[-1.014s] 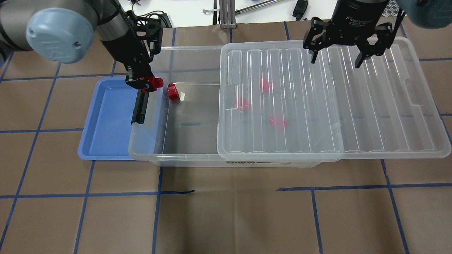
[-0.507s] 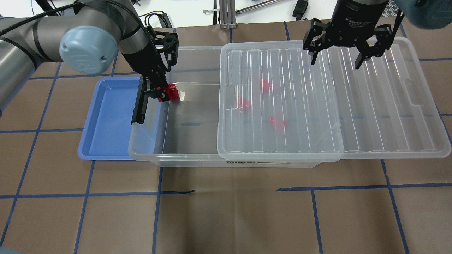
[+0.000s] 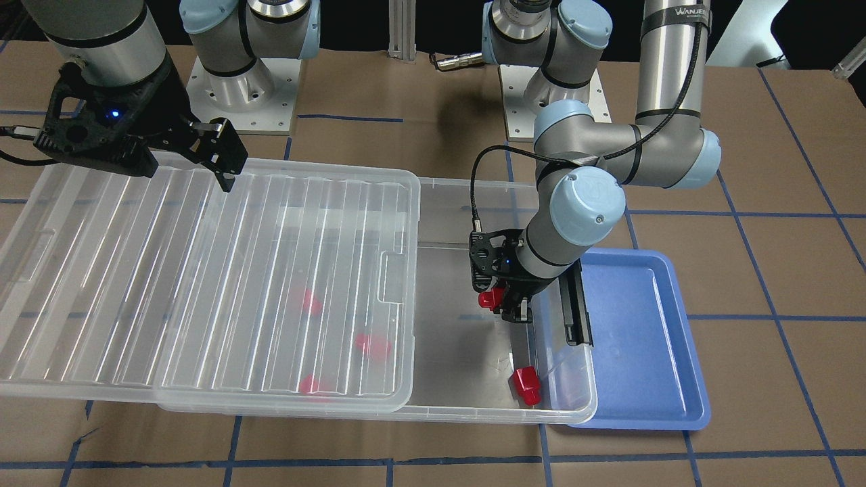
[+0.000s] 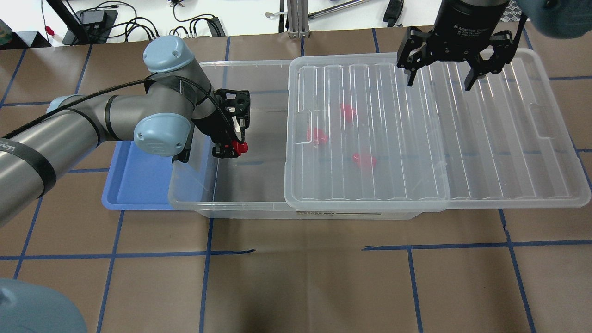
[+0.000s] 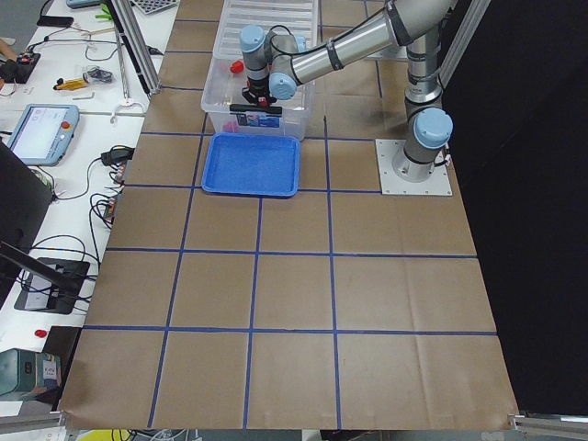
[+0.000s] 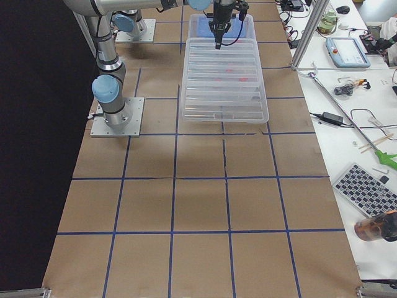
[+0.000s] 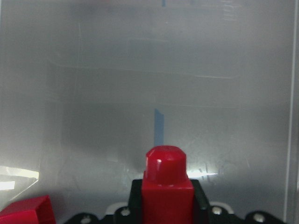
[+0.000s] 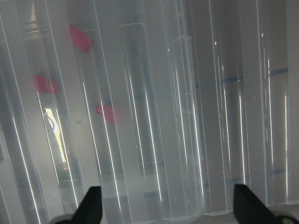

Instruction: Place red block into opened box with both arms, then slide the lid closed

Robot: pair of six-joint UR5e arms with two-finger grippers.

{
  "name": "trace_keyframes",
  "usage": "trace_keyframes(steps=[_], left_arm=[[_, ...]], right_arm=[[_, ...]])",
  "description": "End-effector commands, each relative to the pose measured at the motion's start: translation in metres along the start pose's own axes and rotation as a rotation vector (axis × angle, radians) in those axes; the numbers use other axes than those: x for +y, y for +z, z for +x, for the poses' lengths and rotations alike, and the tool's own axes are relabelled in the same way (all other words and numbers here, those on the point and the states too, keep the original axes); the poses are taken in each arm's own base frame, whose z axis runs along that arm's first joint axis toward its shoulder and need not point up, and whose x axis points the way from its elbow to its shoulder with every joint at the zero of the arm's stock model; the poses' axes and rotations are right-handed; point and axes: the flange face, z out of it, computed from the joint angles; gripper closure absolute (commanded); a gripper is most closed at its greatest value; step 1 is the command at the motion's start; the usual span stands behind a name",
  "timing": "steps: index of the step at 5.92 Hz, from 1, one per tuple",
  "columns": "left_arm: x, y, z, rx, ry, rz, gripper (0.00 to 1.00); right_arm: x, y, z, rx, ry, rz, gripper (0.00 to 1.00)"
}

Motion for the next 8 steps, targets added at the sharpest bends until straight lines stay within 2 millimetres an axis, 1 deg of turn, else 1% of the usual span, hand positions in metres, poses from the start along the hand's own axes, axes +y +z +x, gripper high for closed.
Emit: trace_keyframes(steps=[1, 2, 3, 4, 5, 6, 7, 8], left_arm=[[0.001, 0.025, -0.007, 0.003, -0.007, 0.001, 0.99], [0.002, 0.036, -0.012, 0.000, -0.007, 0.001, 0.98], [0.002, 0.036, -0.013, -0.003, -0.012, 0.002, 0.96], [0.002, 0.042, -0.015, -0.012, -0.014, 0.004, 0.96], [0.001, 0.048, -0.018, -0.017, -0.042, 0.006, 0.80], [-0.004, 0.046, -0.018, -0.016, -0.035, 0.061, 0.11], [-0.004, 0.029, -0.021, -0.030, -0.037, 0.059, 0.05], [-0.006, 0.005, -0.014, -0.025, -0.040, 0.058, 0.04]], right_arm=[[-0.001, -0.001, 0.005, -0.001, -0.055, 0.000, 0.00], [-0.001, -0.001, 0.003, -0.026, -0.089, -0.004, 0.00], [0.000, 0.000, 0.002, -0.035, -0.094, -0.008, 0.00], [0.000, 0.000, 0.001, -0.025, -0.083, -0.007, 0.00], [0.000, -0.001, 0.002, -0.023, -0.081, -0.007, 0.00], [0.000, -0.001, 0.002, -0.023, -0.081, -0.007, 0.00], [-0.002, -0.003, 0.007, -0.001, -0.090, -0.001, 0.00], [-0.002, -0.004, 0.009, -0.002, -0.087, 0.000, 0.00]])
